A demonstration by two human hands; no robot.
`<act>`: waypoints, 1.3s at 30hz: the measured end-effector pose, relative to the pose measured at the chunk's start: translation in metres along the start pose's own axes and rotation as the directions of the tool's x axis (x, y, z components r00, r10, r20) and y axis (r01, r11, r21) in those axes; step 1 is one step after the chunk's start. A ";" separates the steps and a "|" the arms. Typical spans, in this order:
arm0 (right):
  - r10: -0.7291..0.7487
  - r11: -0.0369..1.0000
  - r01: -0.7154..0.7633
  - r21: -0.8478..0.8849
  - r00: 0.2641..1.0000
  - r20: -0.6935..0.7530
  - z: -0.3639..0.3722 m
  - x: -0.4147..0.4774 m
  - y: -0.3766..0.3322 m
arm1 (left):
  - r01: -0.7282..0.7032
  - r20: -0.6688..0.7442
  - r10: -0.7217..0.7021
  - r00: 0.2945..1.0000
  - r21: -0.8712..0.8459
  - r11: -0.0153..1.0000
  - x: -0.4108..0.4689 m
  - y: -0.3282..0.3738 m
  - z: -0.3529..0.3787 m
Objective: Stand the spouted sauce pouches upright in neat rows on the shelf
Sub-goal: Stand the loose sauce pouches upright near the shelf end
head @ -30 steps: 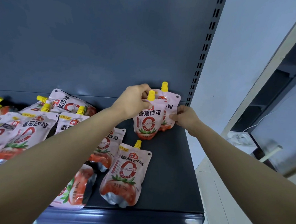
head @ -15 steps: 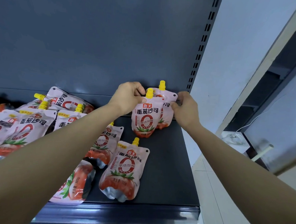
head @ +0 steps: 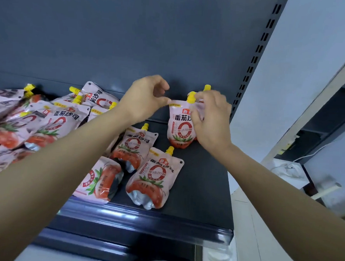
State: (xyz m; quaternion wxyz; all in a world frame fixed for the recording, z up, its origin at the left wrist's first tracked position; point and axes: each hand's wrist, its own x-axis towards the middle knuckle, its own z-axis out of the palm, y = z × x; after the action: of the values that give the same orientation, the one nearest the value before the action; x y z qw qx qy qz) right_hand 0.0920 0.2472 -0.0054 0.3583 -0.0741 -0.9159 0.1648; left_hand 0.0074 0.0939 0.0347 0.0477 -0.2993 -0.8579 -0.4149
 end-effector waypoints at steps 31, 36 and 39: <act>0.616 0.768 -0.484 -0.418 0.382 0.689 0.043 -0.052 -0.058 | 0.112 0.346 -0.390 0.853 0.609 0.785 -0.056 -0.069 -0.001; 0.709 0.595 -0.732 -0.333 0.282 0.646 0.043 -0.051 -0.066 | 0.161 0.397 -0.424 0.814 0.548 0.821 -0.052 -0.067 0.000; 0.748 0.470 -0.837 -0.280 0.210 0.629 0.045 -0.050 -0.061 | 0.189 0.410 -0.405 0.817 0.474 0.860 -0.054 -0.072 0.001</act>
State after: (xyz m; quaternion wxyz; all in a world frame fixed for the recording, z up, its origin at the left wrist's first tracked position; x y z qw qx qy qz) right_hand 0.0971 0.1664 -0.0469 -0.1367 -0.4437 -0.7934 0.3936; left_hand 0.0113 0.0347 -0.0330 -0.1790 -0.2375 -0.9451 -0.1355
